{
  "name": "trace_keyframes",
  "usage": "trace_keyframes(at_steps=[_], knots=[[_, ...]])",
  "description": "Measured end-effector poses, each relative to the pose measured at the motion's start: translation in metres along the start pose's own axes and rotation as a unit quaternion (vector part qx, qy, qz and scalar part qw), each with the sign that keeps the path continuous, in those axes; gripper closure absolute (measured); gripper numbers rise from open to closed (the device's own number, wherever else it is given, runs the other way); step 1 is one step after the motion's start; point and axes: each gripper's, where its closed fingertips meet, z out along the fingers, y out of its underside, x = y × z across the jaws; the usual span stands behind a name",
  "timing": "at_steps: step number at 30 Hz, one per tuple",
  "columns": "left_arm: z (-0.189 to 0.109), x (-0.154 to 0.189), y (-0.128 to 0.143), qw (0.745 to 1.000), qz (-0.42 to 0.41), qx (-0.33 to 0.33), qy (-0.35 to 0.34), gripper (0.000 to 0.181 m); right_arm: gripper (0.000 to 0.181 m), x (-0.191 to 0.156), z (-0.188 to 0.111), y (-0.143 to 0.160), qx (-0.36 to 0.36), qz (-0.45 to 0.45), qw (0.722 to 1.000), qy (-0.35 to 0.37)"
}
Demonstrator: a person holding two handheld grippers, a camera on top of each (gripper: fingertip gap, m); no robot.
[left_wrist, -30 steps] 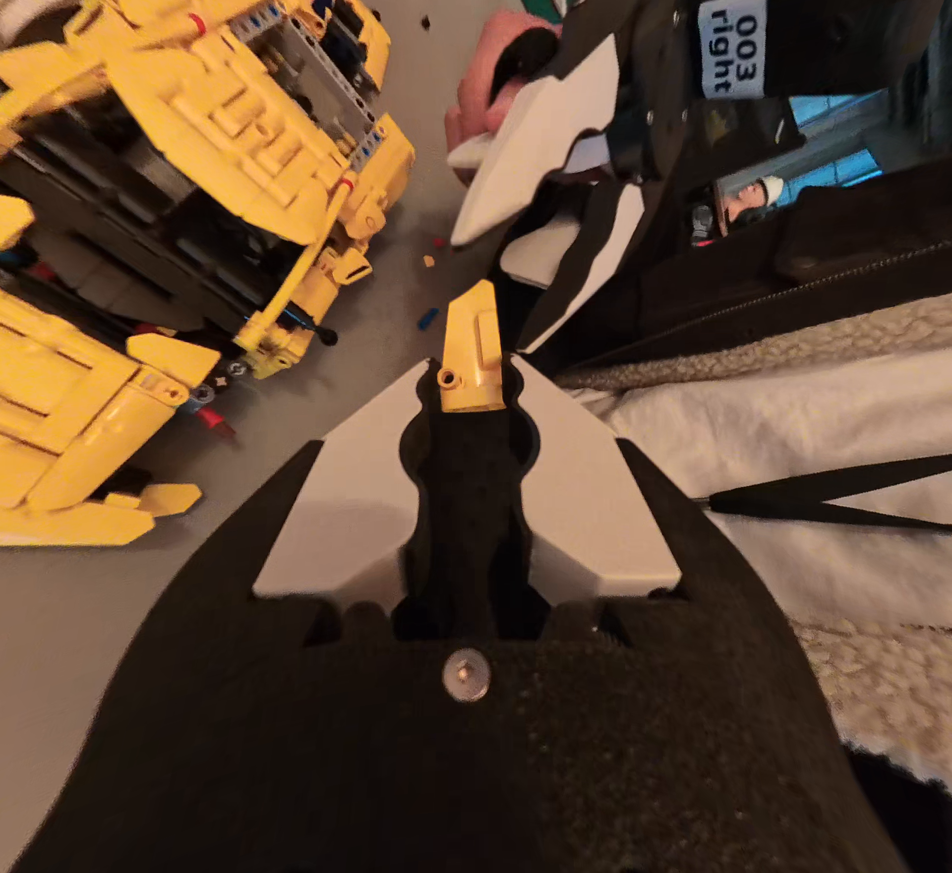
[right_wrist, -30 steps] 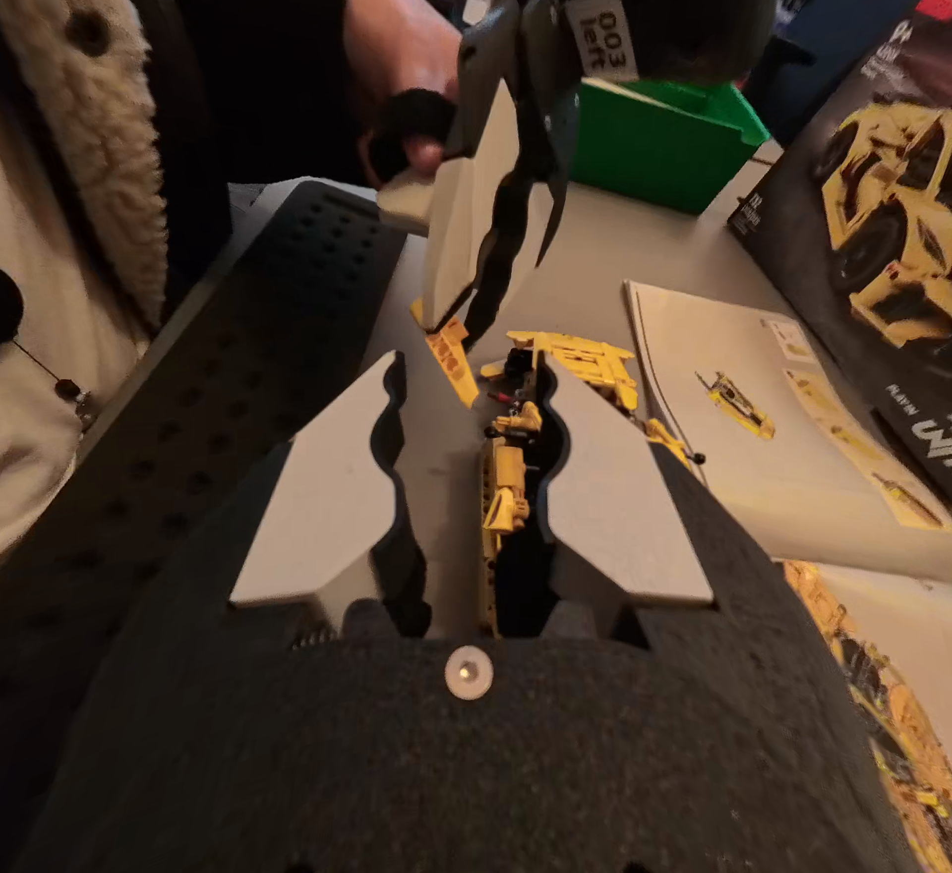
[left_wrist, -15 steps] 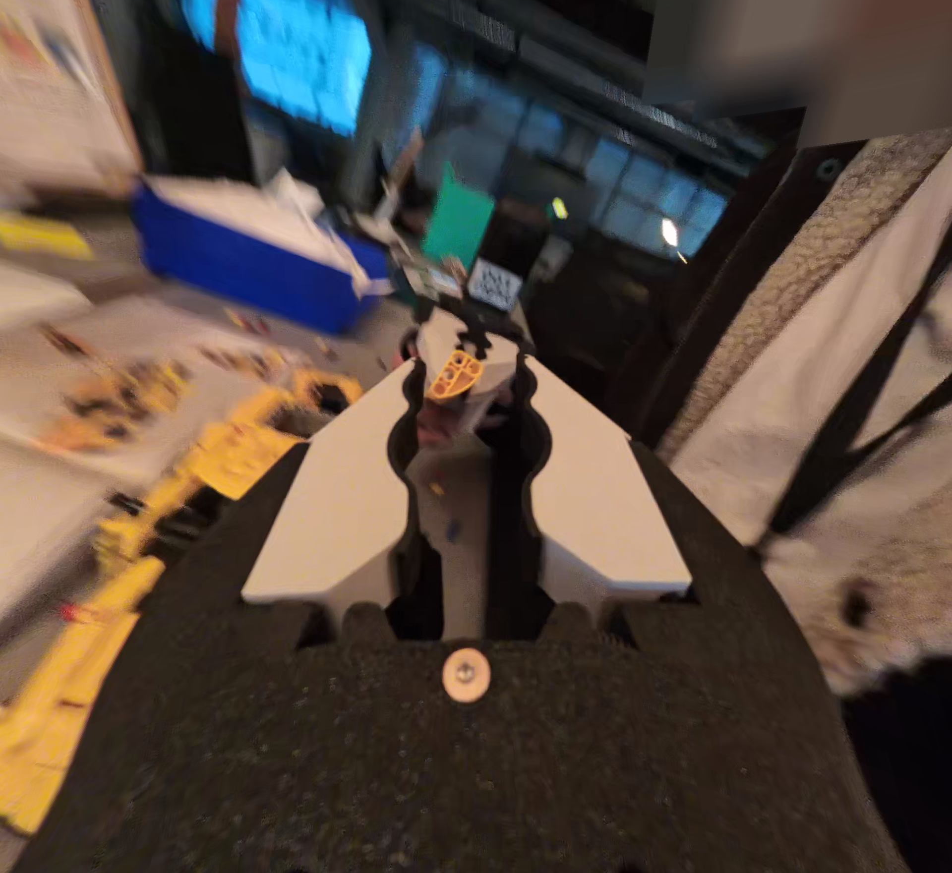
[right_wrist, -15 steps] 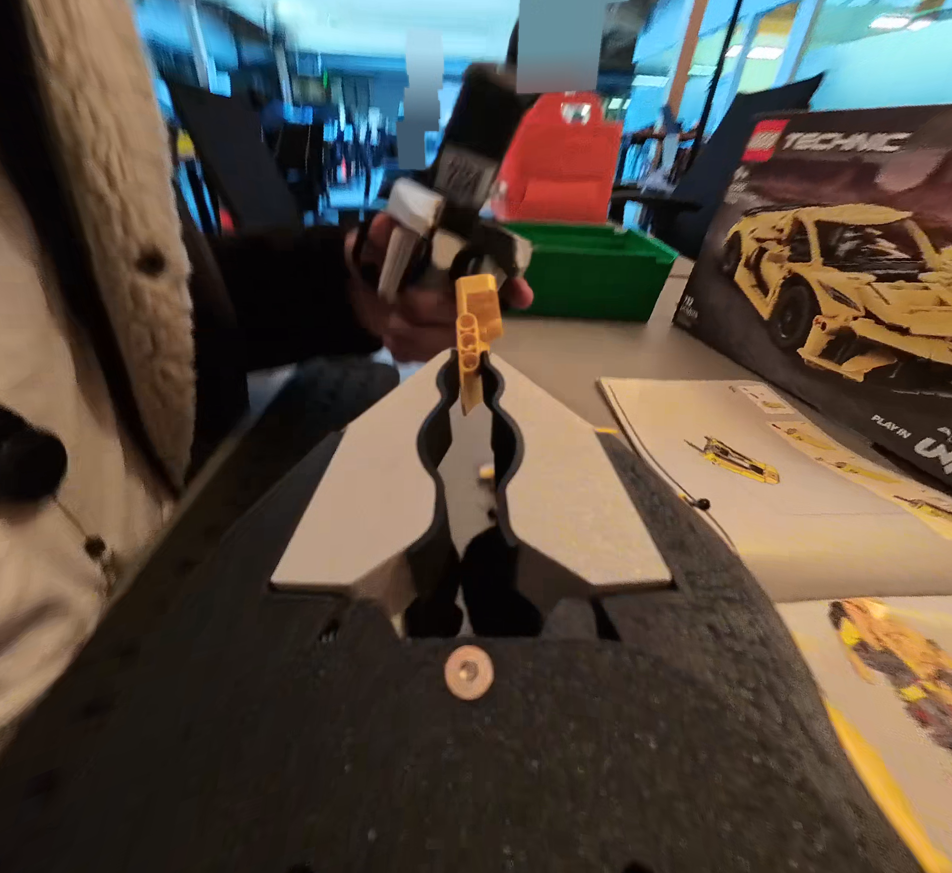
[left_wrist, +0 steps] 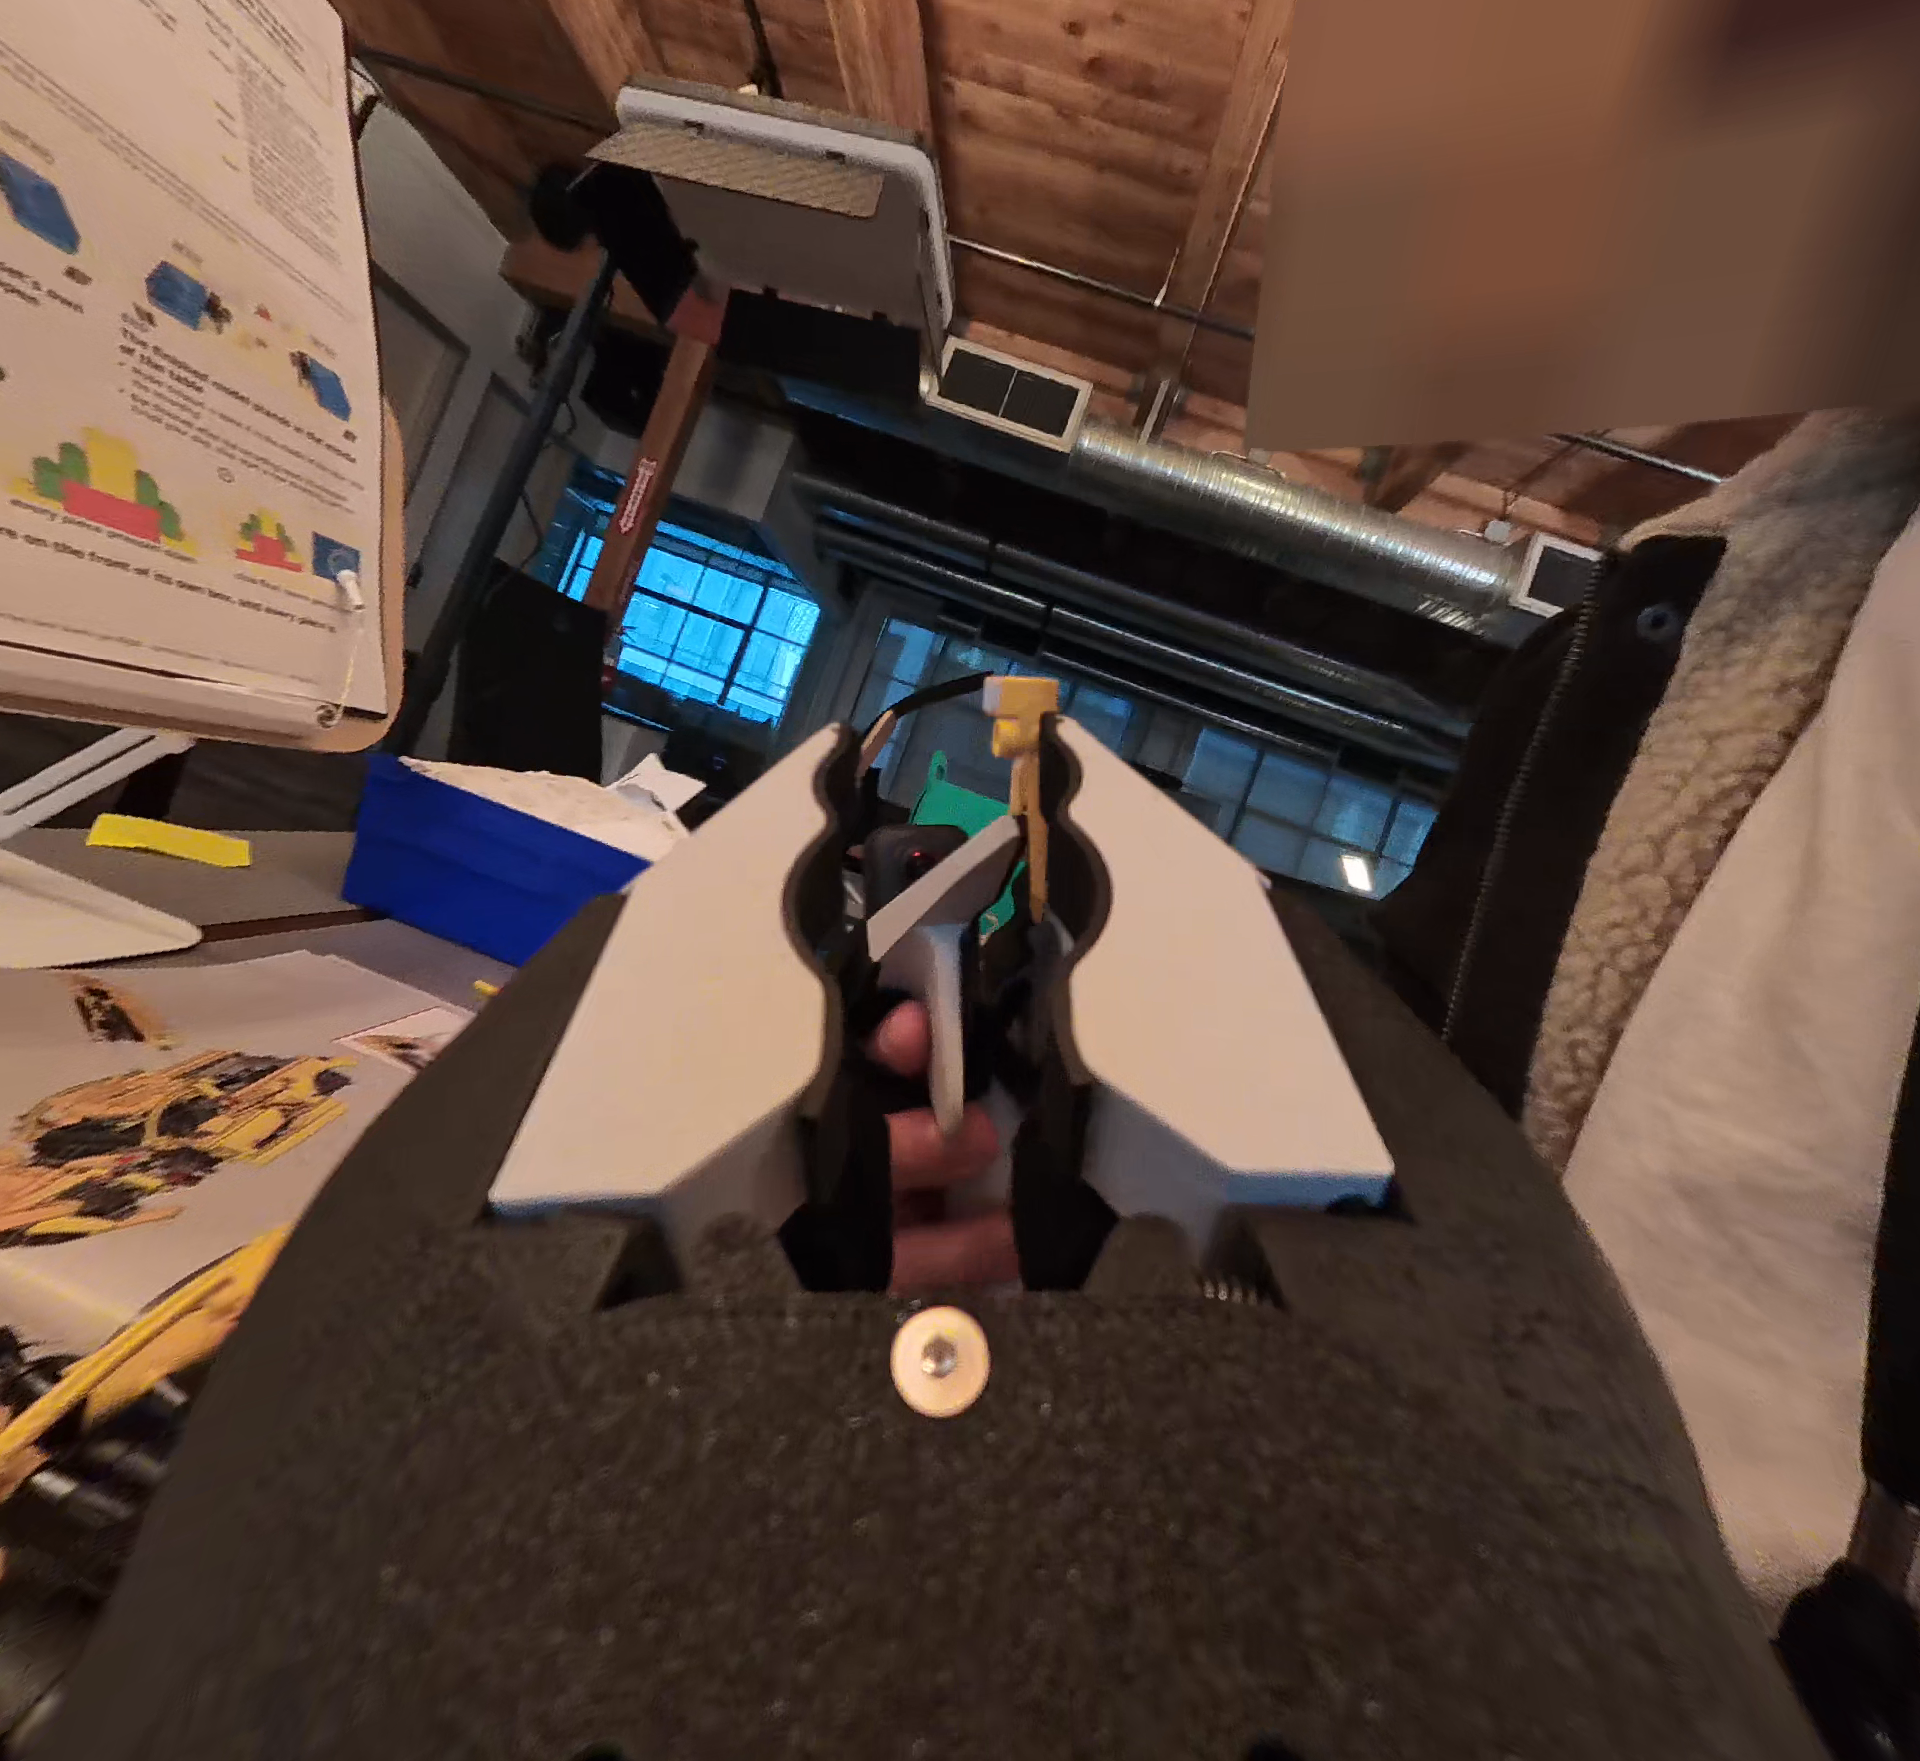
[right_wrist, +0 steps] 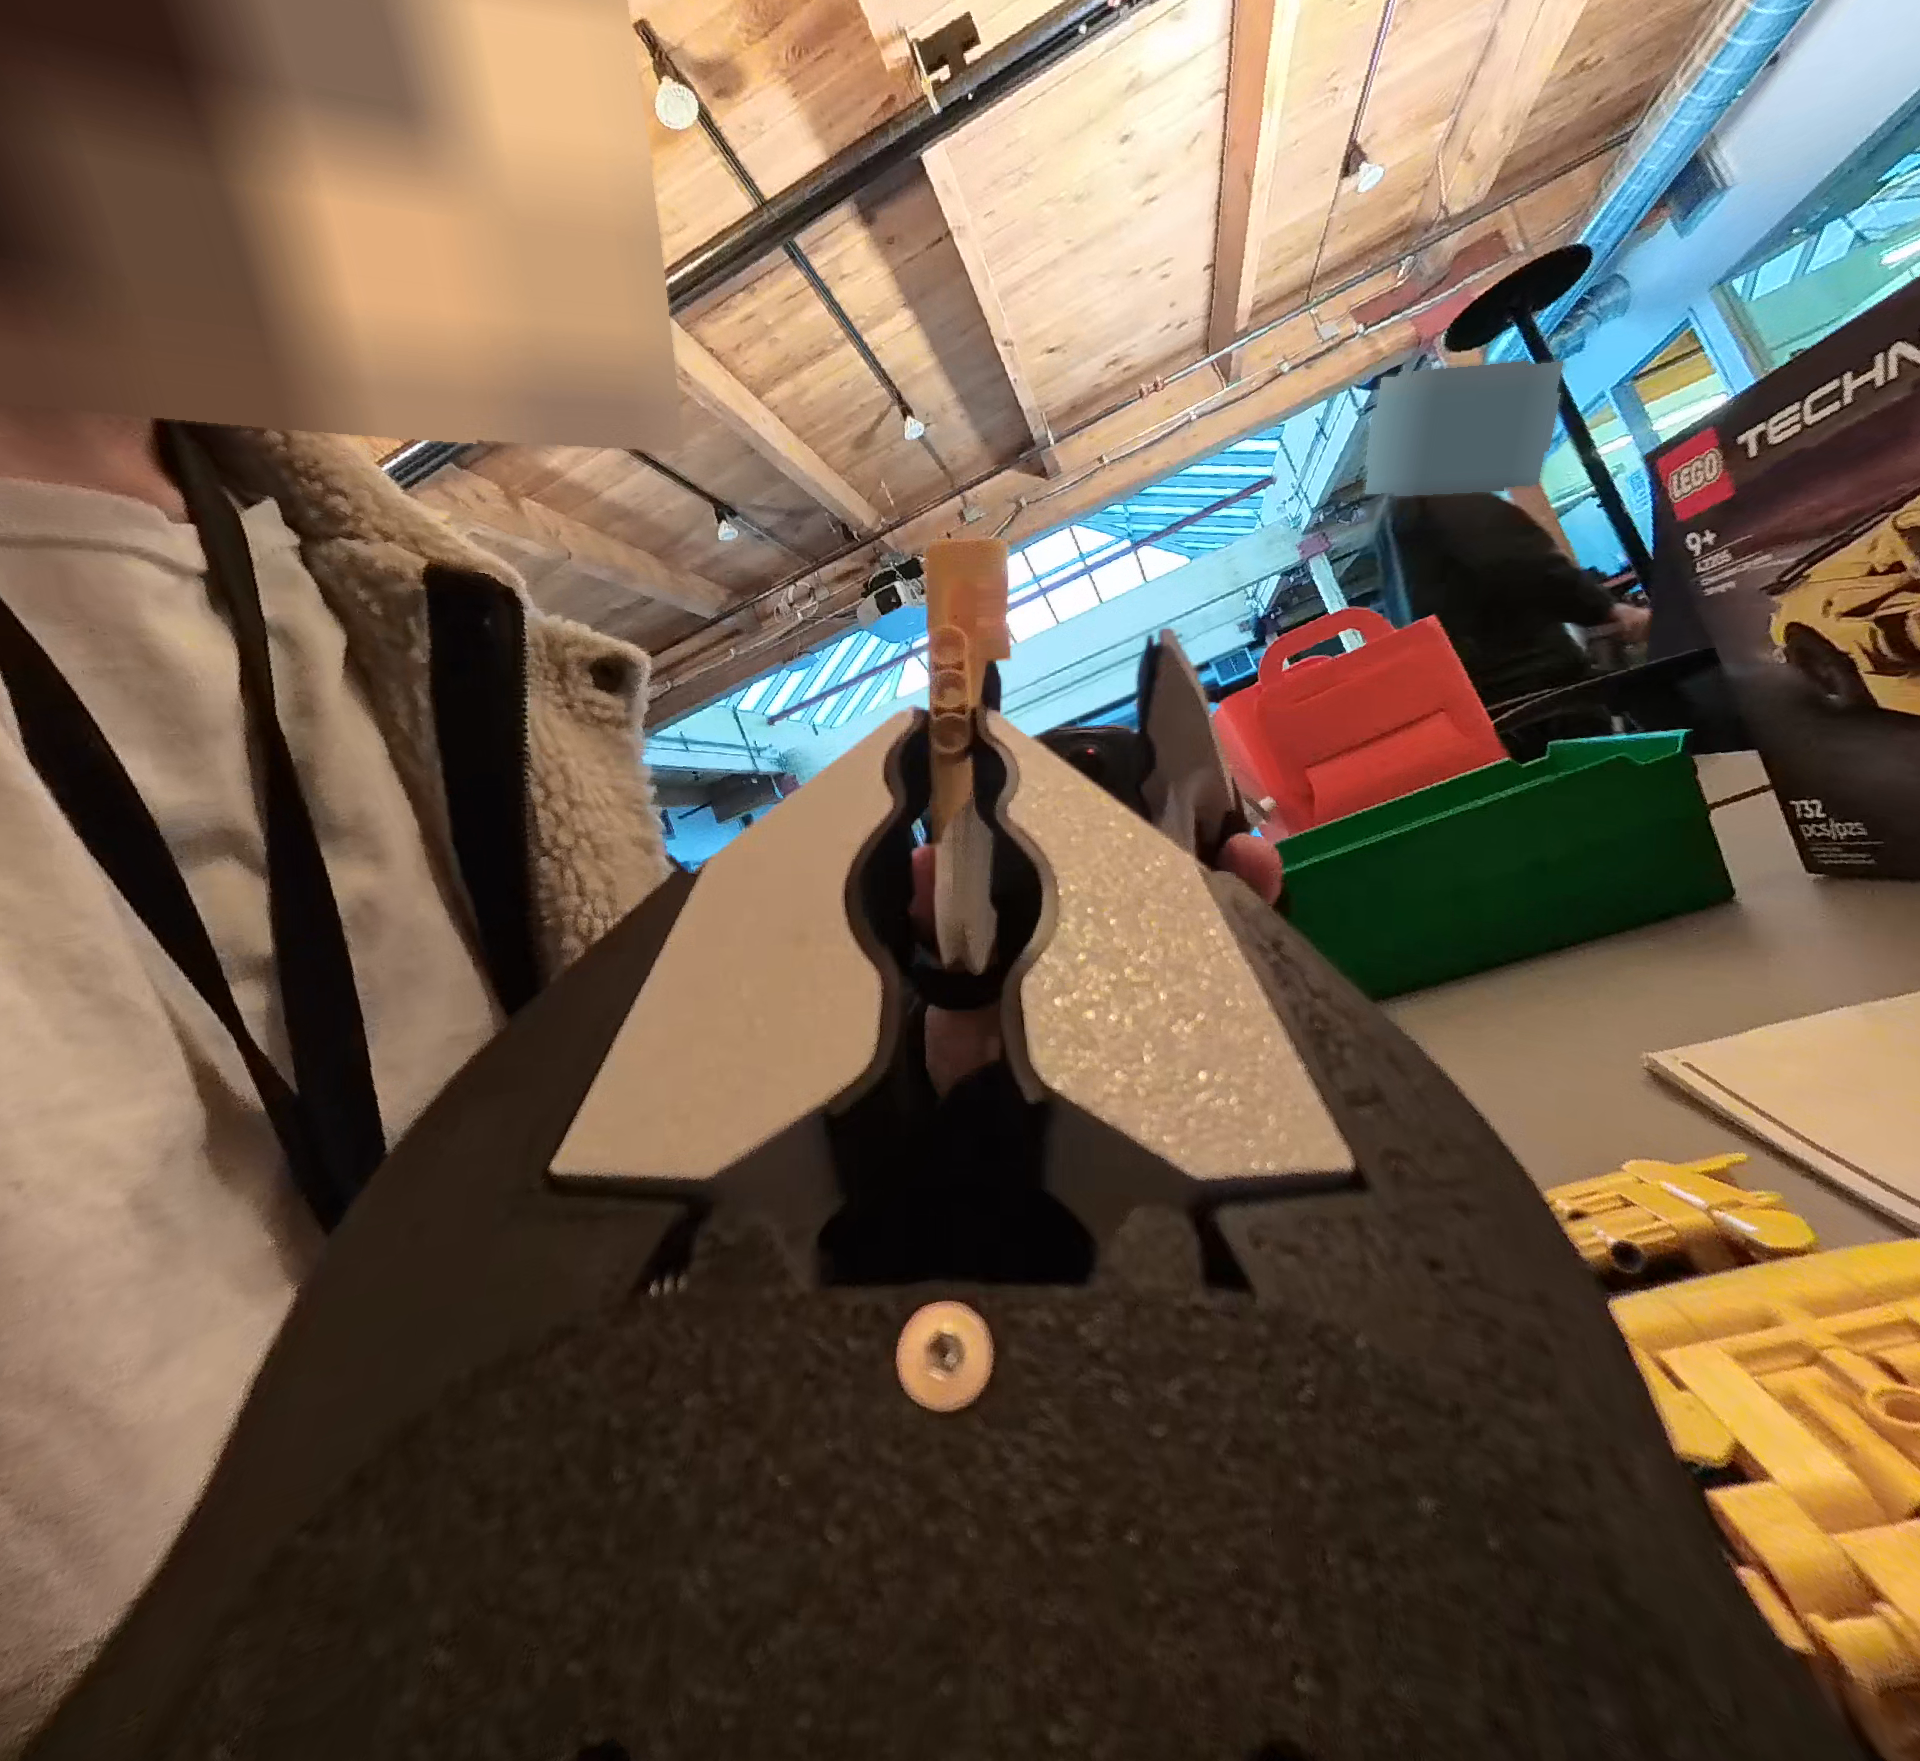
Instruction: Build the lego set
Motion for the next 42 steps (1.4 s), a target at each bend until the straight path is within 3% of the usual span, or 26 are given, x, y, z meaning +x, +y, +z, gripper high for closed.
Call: trace_keyframes(at_steps=[7, 11, 16, 18, 20, 23, 25, 27, 29, 32, 36, 38, 40, 42], knots=[[0.009, 0.011, 0.012, 0.996, -0.047, -0.071, 0.024, 0.151, 0.175, 0.002, -0.002, 0.002, -0.01, -0.004, 1.0, 0.003], [0.01, 0.016, 0.012, 0.996, -0.043, -0.078, 0.028, 0.168, 0.175, 0.001, 0.001, 0.009, -0.029, 0.004, 1.0, 0.001], [0.009, 0.016, 0.014, 0.994, -0.026, -0.103, 0.013, 0.17, 0.175, 0.002, -0.002, 0.007, -0.043, 0.054, 0.998, -0.005], [0.009, 0.009, 0.014, 0.994, -0.005, -0.107, -0.015, 0.171, 0.171, 0.012, -0.005, 0.005, -0.057, 0.027, 0.998, 0.028], [0.008, -0.003, 0.012, 0.992, 0.017, -0.106, -0.061, 0.171, 0.151, 0.027, -0.009, 0.003, -0.08, -0.042, 0.991, 0.097], [0.001, -0.031, 0.013, 0.982, 0.017, -0.117, -0.149, 0.171, 0.121, 0.049, -0.017, 0.006, -0.165, -0.211, 0.939, 0.215], [-0.002, -0.042, 0.017, 0.975, 0.004, -0.119, -0.187, 0.171, 0.114, 0.06, -0.021, 0.01, -0.222, -0.308, 0.882, 0.28], [-0.003, -0.05, 0.022, 0.969, -0.014, -0.119, -0.217, 0.171, 0.114, 0.071, -0.029, 0.006, -0.234, -0.359, 0.831, 0.354], [0.0, -0.051, 0.028, 0.967, -0.028, -0.119, -0.224, 0.171, 0.114, 0.074, -0.028, 0.014, -0.253, -0.381, 0.812, 0.363], [0.004, -0.05, 0.036, 0.964, -0.033, -0.126, -0.231, 0.171, 0.123, 0.076, -0.027, 0.02, -0.261, -0.373, 0.814, 0.36], [0.007, -0.047, 0.038, 0.966, -0.043, -0.124, -0.223, 0.171, 0.154, 0.07, -0.028, 0.011, -0.245, -0.37, 0.819, 0.364], [0.009, -0.043, 0.037, 0.969, -0.041, -0.123, -0.212, 0.171, 0.157, 0.067, -0.028, 0.009, -0.239, -0.365, 0.827, 0.355], [0.012, -0.035, 0.036, 0.976, -0.024, -0.124, -0.178, 0.171, 0.159, 0.064, -0.027, 0.007, -0.236, -0.34, 0.846, 0.336], [0.014, -0.021, 0.031, 0.985, -0.004, -0.123, -0.124, 0.164, 0.159, 0.054, -0.022, 0.009, -0.231, -0.269, 0.892, 0.281]])
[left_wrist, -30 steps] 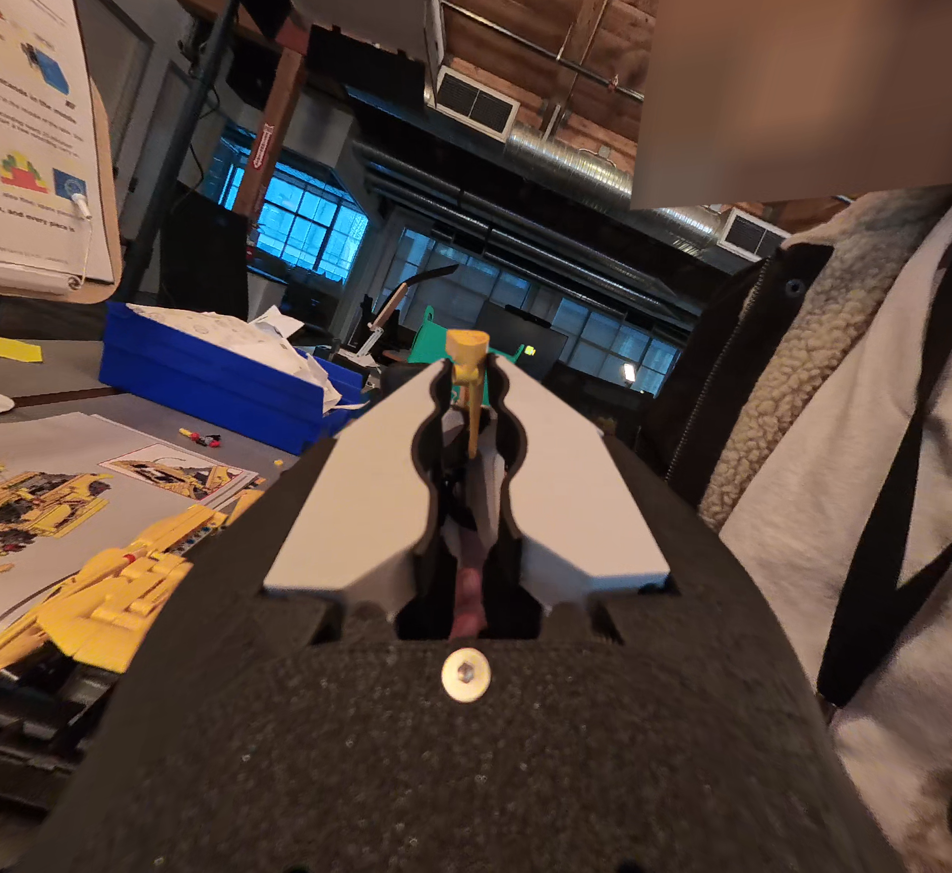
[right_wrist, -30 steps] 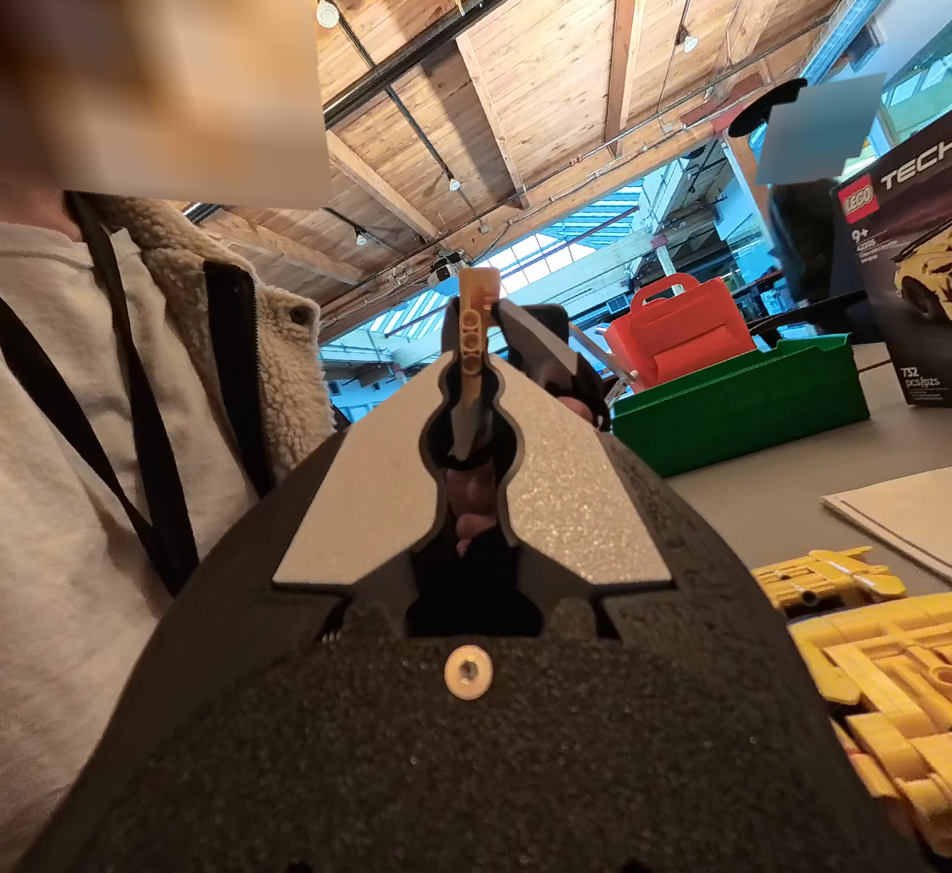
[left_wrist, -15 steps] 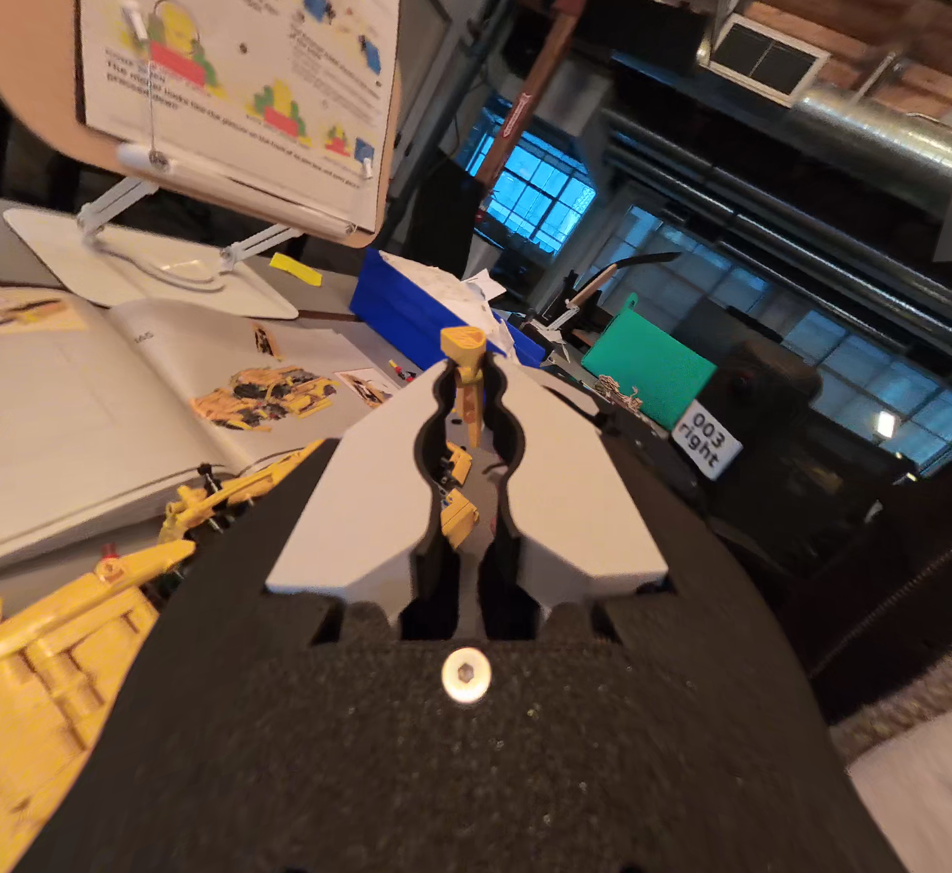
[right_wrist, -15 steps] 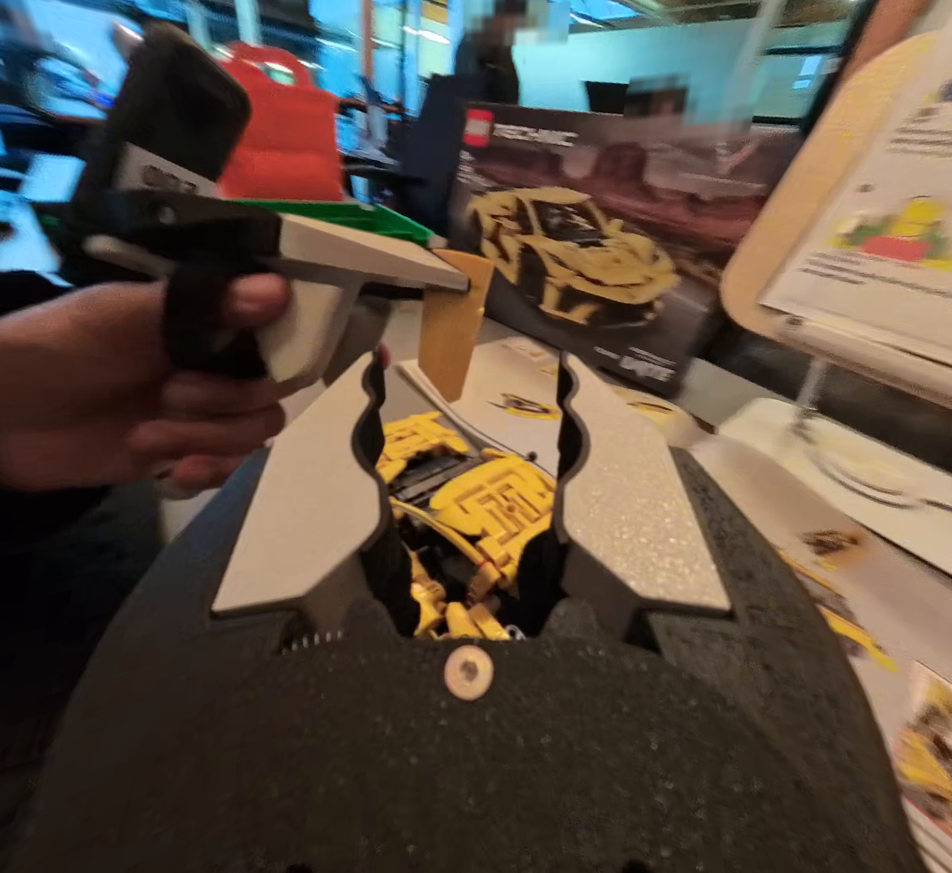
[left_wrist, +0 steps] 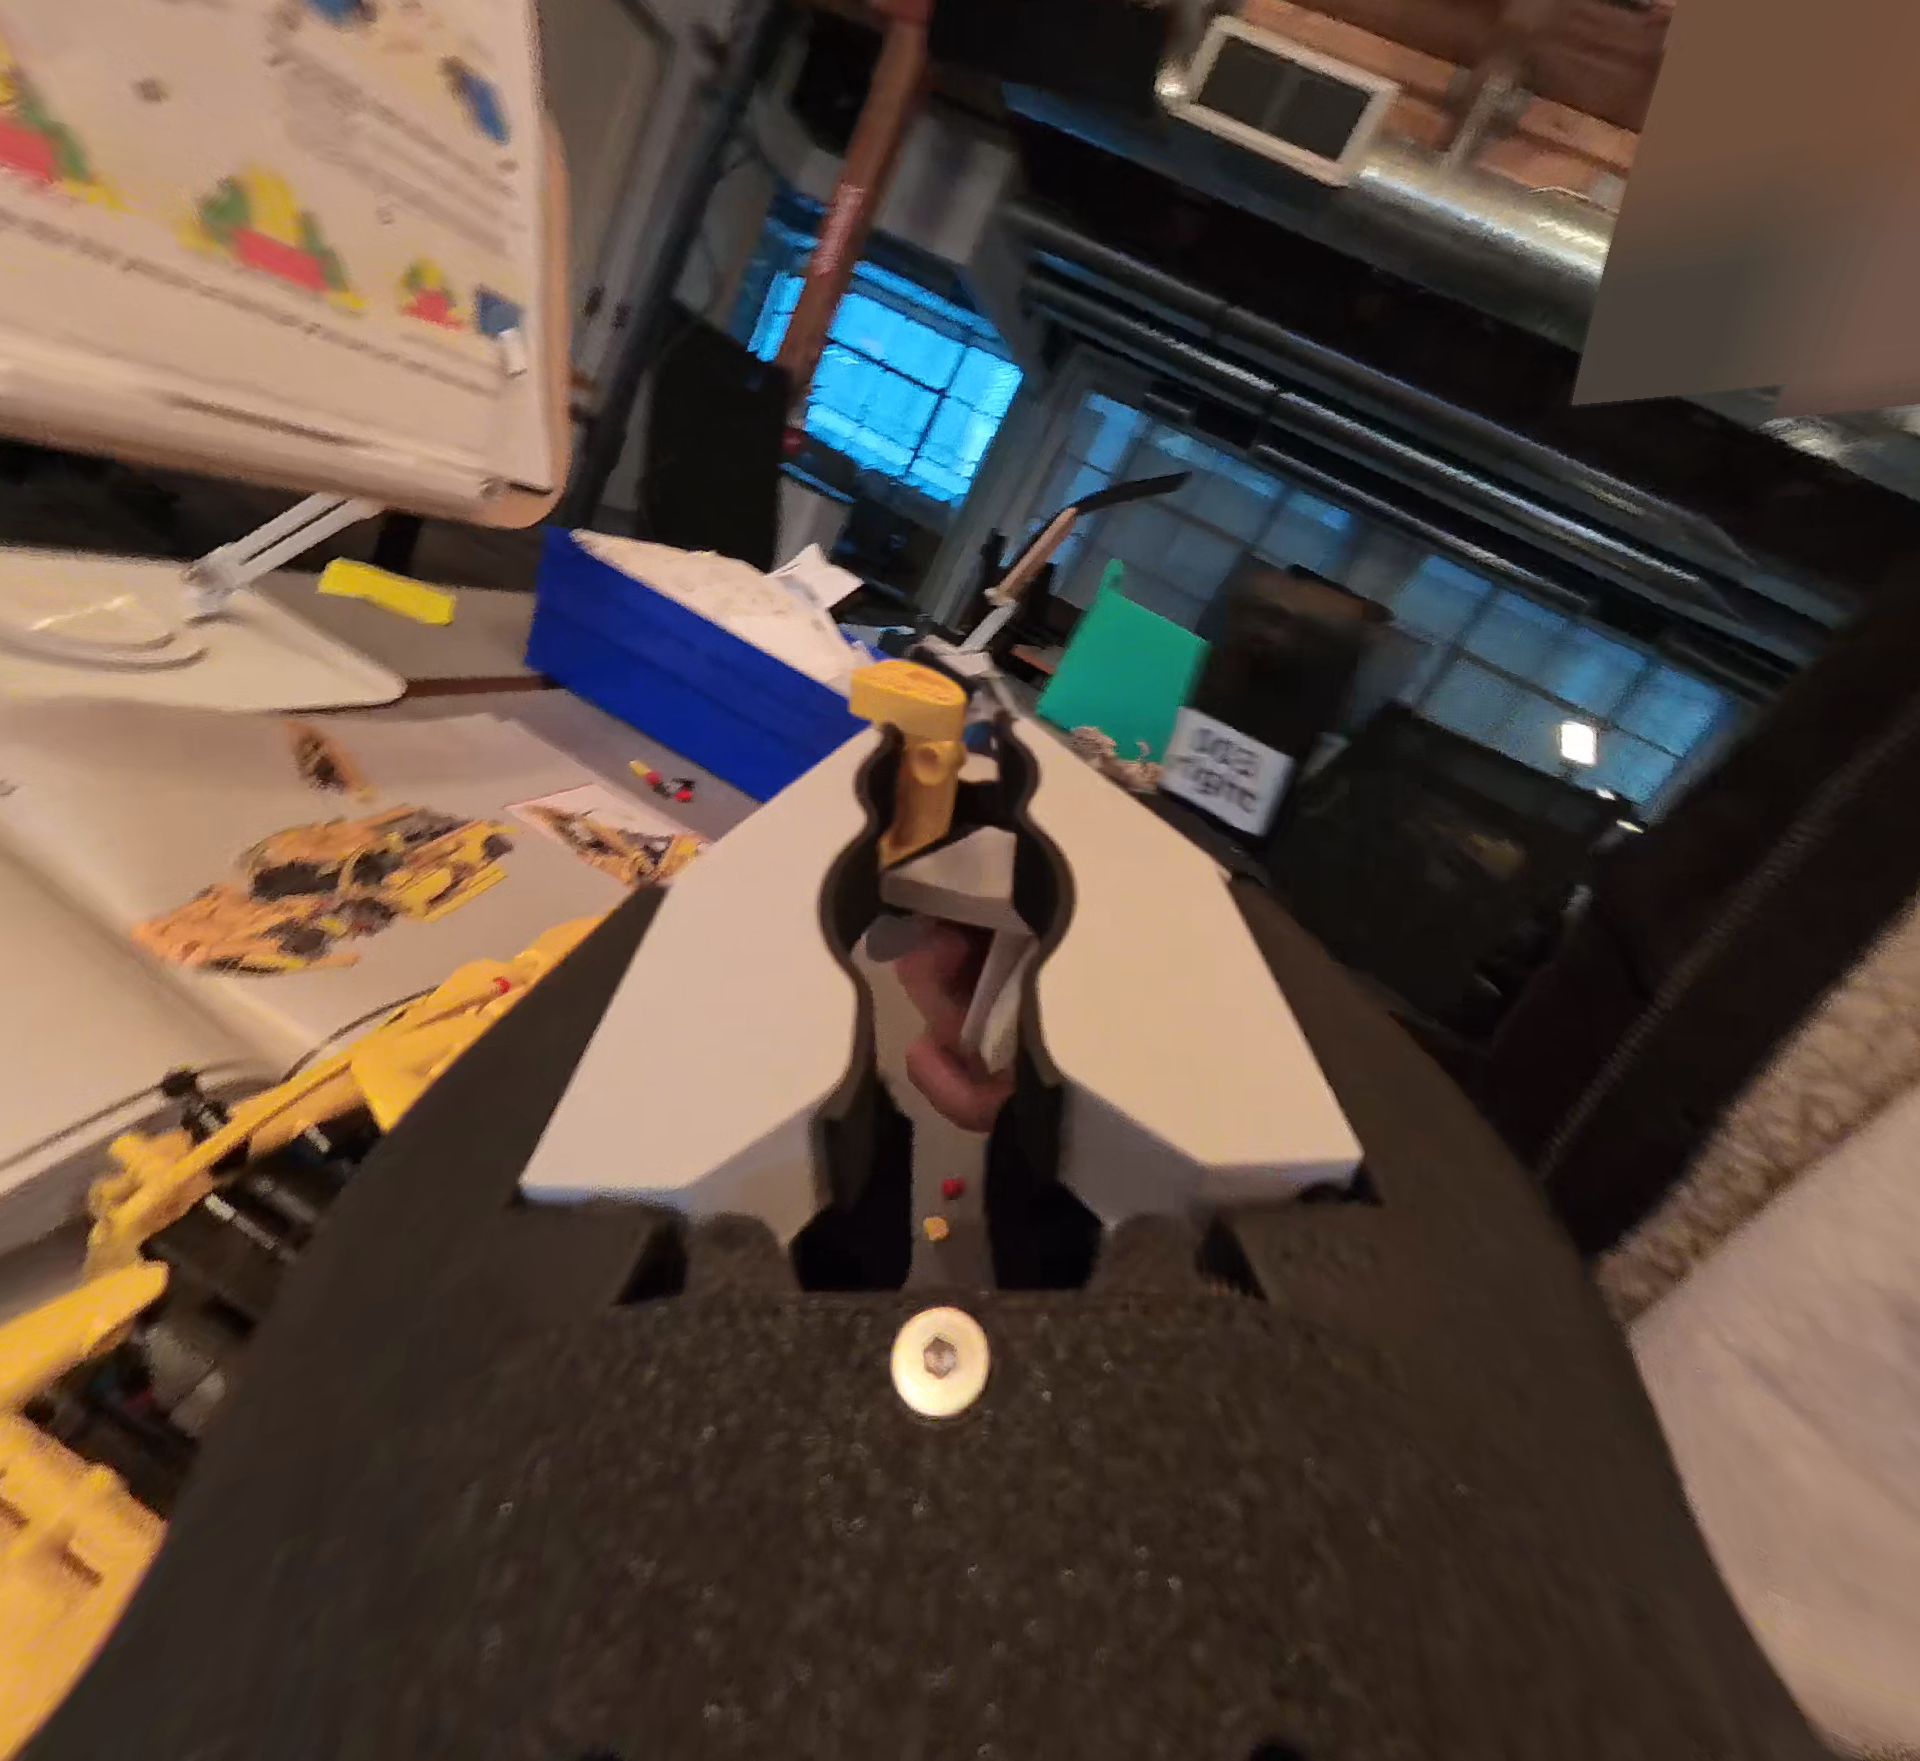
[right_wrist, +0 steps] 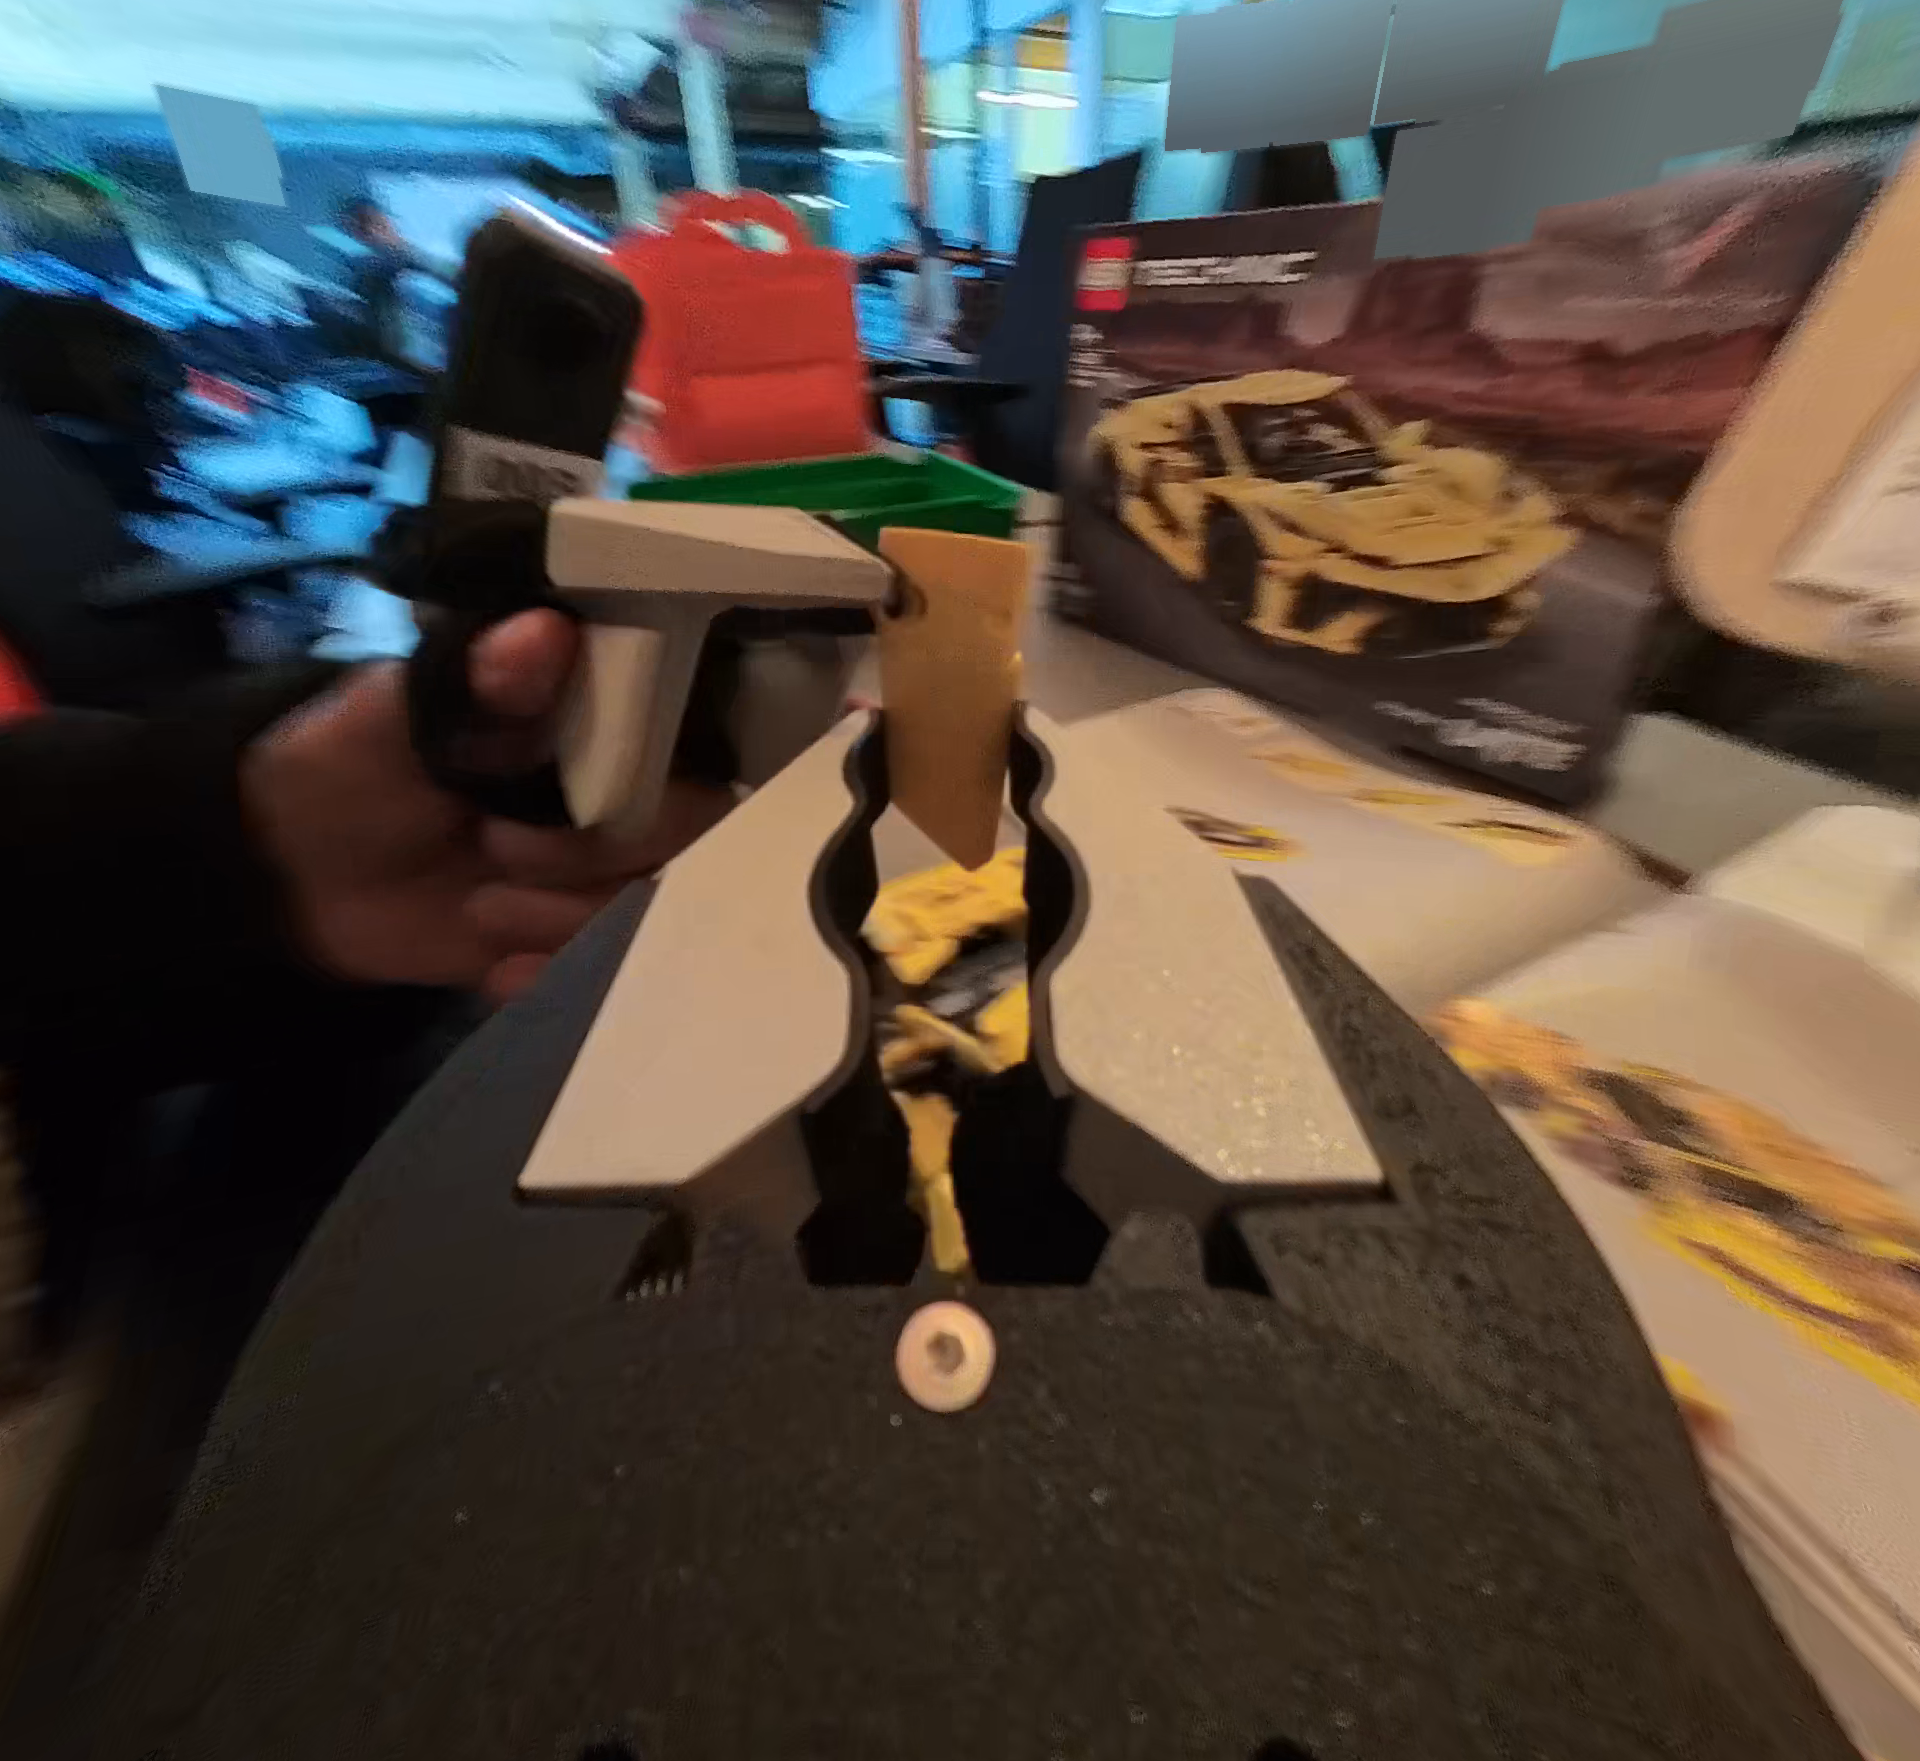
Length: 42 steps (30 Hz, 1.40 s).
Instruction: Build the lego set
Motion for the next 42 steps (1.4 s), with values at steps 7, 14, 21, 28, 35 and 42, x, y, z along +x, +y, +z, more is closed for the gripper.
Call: trace_keyframes(at_steps=[7, 14, 21, 28, 35, 42], knots=[[-0.022, 0.027, -0.024, 0.983, -0.068, 0.033, 0.168, 0.144, 0.16, -0.048, -0.036, -0.04, 0.1, 0.367, 0.838, -0.391], [-0.014, 0.064, -0.01, 0.948, -0.115, -0.022, 0.295, 0.144, 0.159, -0.087, -0.061, -0.053, 0.069, 0.412, 0.704, -0.574], [-0.008, 0.074, -0.007, 0.943, -0.128, -0.015, 0.307, 0.156, 0.159, -0.087, -0.053, -0.043, 0.056, 0.417, 0.718, -0.555], [-0.012, 0.071, -0.013, 0.944, -0.135, 0.017, 0.301, 0.164, 0.159, -0.083, -0.052, -0.043, 0.063, 0.414, 0.726, -0.546], [-0.01, 0.074, -0.008, 0.947, -0.121, 0.006, 0.298, 0.166, 0.159, -0.085, -0.05, -0.043, 0.064, 0.417, 0.725, -0.544], [-0.01, 0.067, -0.01, 0.951, -0.128, -0.002, 0.281, 0.166, 0.159, -0.08, -0.039, -0.039, 0.091, 0.404, 0.758, -0.504]])
